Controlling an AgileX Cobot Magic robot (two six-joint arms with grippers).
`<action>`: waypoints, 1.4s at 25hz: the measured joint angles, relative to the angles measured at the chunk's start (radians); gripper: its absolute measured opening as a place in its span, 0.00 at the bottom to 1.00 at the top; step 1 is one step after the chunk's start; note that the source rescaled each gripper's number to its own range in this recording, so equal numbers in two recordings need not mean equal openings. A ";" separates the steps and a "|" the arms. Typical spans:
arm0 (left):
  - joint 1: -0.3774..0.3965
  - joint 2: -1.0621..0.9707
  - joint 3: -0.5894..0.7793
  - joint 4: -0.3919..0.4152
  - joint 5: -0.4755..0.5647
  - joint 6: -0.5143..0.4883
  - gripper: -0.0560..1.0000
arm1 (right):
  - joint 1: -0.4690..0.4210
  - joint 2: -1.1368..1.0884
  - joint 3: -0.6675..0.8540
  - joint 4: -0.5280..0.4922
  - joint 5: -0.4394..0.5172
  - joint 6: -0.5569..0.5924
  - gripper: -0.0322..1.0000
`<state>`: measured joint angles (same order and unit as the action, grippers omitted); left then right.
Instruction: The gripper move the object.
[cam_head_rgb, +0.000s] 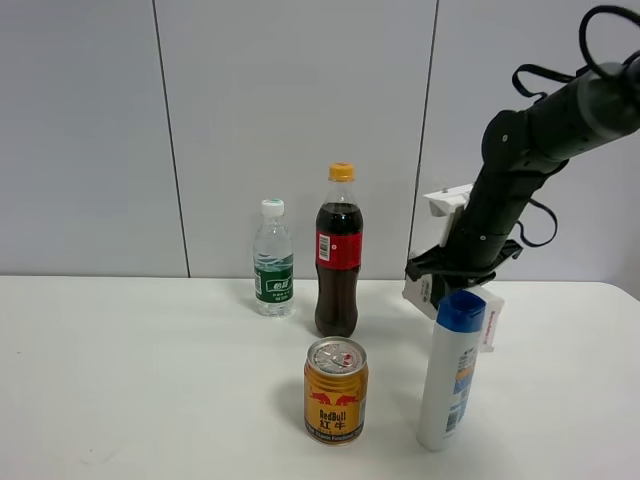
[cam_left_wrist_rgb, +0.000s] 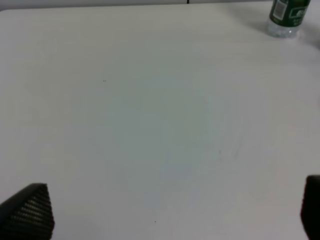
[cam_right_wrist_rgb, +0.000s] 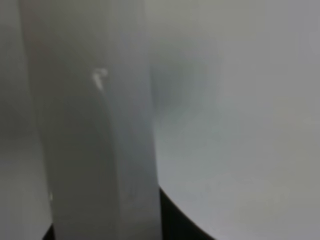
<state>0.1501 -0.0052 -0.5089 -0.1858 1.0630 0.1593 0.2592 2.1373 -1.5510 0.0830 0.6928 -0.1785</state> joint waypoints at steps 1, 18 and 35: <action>0.000 0.000 0.000 0.000 0.000 0.000 1.00 | 0.002 0.011 0.000 0.000 0.000 -0.003 0.03; 0.000 0.000 0.000 0.000 0.000 0.000 1.00 | 0.003 0.042 -0.002 -0.034 -0.044 -0.037 0.07; 0.000 0.000 0.000 0.000 0.000 0.000 1.00 | 0.003 0.009 -0.007 -0.030 0.007 -0.007 0.62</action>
<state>0.1501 -0.0052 -0.5089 -0.1858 1.0630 0.1593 0.2626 2.1467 -1.5575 0.0528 0.7002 -0.1857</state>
